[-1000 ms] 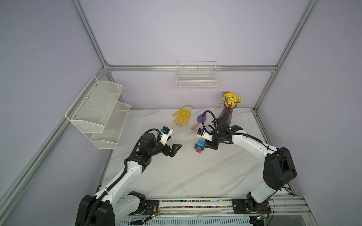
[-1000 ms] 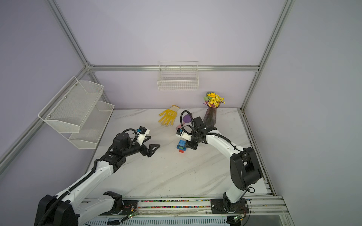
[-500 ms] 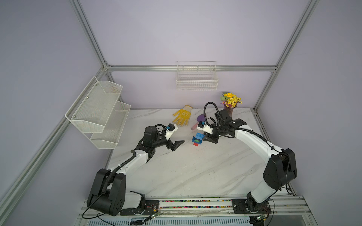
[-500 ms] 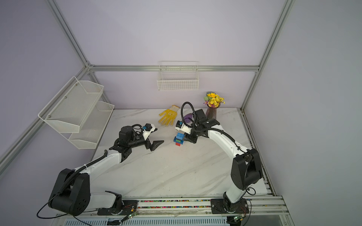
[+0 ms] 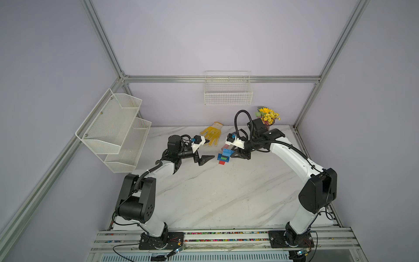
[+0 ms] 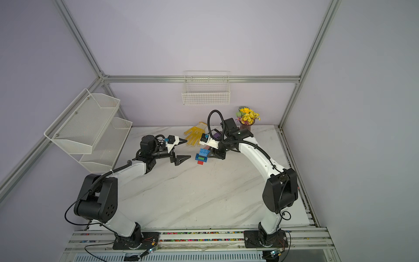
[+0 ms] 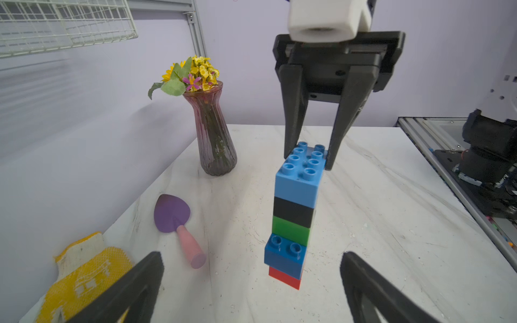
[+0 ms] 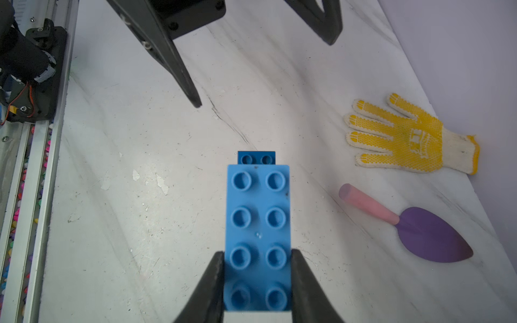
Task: Assemble the letter f with lego
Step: Pick up the lego brick from the center of the board.
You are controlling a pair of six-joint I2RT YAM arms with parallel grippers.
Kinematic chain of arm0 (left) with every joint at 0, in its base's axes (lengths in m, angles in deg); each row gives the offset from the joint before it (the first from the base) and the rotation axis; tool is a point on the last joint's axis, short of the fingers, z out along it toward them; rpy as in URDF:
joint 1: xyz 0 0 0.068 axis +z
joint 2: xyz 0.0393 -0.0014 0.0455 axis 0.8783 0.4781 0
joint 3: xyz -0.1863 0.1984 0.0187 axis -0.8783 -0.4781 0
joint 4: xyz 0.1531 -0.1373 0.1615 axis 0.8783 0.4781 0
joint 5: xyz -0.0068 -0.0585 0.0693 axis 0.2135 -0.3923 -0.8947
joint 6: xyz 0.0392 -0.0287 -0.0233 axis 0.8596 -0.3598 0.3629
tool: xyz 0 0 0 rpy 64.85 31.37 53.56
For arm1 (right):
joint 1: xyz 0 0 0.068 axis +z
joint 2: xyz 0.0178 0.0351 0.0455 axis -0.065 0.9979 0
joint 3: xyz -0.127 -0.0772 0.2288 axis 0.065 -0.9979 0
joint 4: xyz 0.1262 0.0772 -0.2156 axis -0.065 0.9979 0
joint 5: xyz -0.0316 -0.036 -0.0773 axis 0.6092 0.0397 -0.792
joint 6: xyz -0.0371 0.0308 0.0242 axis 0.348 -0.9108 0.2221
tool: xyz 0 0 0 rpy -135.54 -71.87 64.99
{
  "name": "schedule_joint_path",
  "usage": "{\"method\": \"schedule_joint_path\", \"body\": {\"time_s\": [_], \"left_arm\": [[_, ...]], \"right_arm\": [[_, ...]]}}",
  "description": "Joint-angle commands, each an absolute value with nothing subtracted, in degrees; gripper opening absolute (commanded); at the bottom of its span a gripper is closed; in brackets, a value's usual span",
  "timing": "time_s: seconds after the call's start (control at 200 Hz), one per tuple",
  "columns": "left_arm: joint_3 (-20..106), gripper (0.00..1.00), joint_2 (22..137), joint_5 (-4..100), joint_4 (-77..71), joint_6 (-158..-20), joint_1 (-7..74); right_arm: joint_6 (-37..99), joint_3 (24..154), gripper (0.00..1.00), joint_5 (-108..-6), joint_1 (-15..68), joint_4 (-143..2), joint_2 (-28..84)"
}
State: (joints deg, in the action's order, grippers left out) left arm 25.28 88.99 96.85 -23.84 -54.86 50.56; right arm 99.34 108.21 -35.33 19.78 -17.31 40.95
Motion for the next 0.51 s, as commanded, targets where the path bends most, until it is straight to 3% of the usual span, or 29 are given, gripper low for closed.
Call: {"method": "schedule_joint_path", "body": {"time_s": [0.0, 0.5], "left_arm": [[28.3, 1.00, 89.5, 103.0, -21.6, -50.3, 51.1], [29.1, 0.96, 90.5, 104.9, -16.3, -46.3, 51.1]], "right_arm": [[101.9, 111.9, 0.23, -31.9, 19.5, -15.0, 42.2], [104.7, 121.2, 0.23, -28.3, 19.5, -11.3, 46.1]]}}
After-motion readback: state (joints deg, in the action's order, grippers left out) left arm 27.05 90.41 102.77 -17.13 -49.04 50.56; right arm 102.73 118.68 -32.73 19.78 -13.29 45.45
